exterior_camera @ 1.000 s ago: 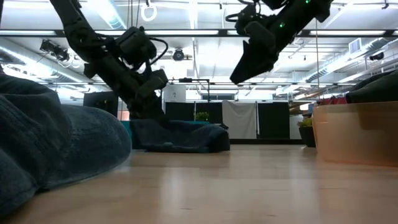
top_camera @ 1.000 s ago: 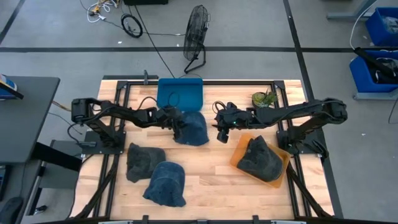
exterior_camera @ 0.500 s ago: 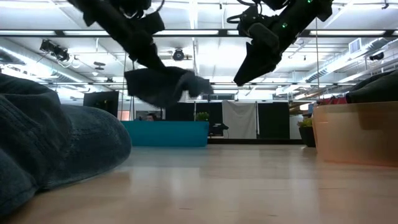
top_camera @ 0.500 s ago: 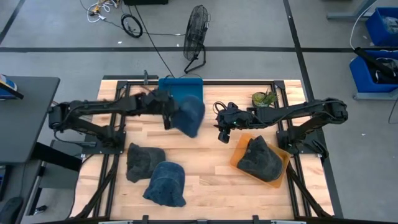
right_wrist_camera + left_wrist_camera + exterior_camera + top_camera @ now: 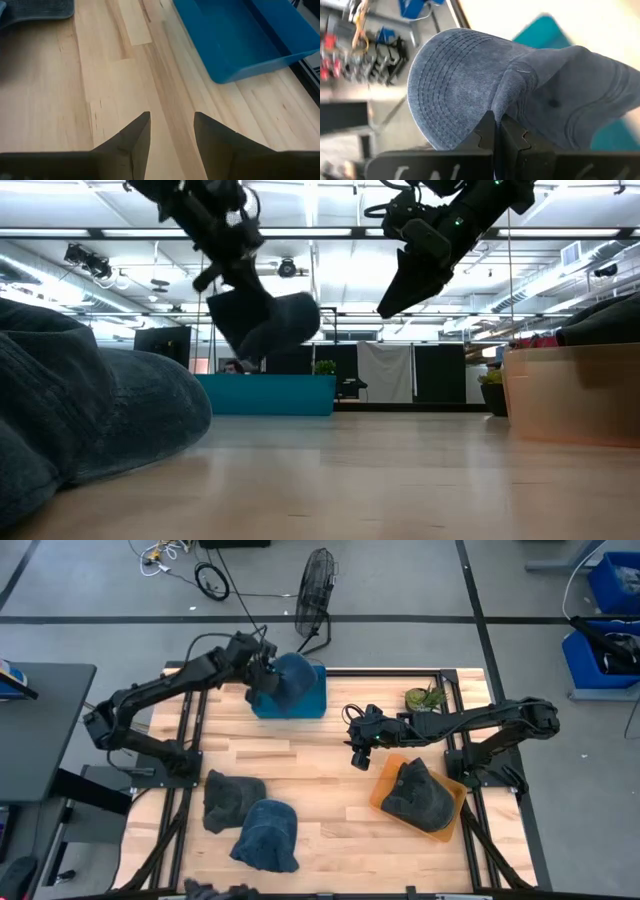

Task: Pick & Place hat
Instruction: Put the top blue cap into the blue bin

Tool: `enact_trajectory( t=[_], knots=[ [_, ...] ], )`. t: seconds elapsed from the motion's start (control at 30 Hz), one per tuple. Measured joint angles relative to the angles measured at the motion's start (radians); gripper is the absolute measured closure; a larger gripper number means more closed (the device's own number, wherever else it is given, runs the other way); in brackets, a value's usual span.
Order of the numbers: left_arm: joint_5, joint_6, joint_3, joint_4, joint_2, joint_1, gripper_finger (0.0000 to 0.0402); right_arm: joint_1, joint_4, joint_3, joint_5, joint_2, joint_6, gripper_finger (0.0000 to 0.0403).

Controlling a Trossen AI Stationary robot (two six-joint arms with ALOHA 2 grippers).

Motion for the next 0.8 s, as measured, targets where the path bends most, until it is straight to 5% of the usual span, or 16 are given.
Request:
enact_trajectory(
  t=[0.23,0.37,0.63,0.8],
  knots=[
    [0.064,0.323,0.001,0.000,0.098,0.114,0.0396,0.000,0.000,0.000,-0.001,0.000,0.015,0.0247],
    [0.186,0.327,0.001,-0.002,0.156,0.138,0.0396,0.000,0.000,0.000,0.000,0.000,0.011,0.0247],
    [0.253,0.360,0.001,-0.027,0.227,0.135,0.0394,0.000,0.001,0.000,-0.001,0.000,0.017,0.0247],
    [0.283,0.144,0.001,-0.034,0.270,0.128,0.0389,0.000,0.002,0.000,-0.001,0.000,0.020,0.0247]
  ],
)
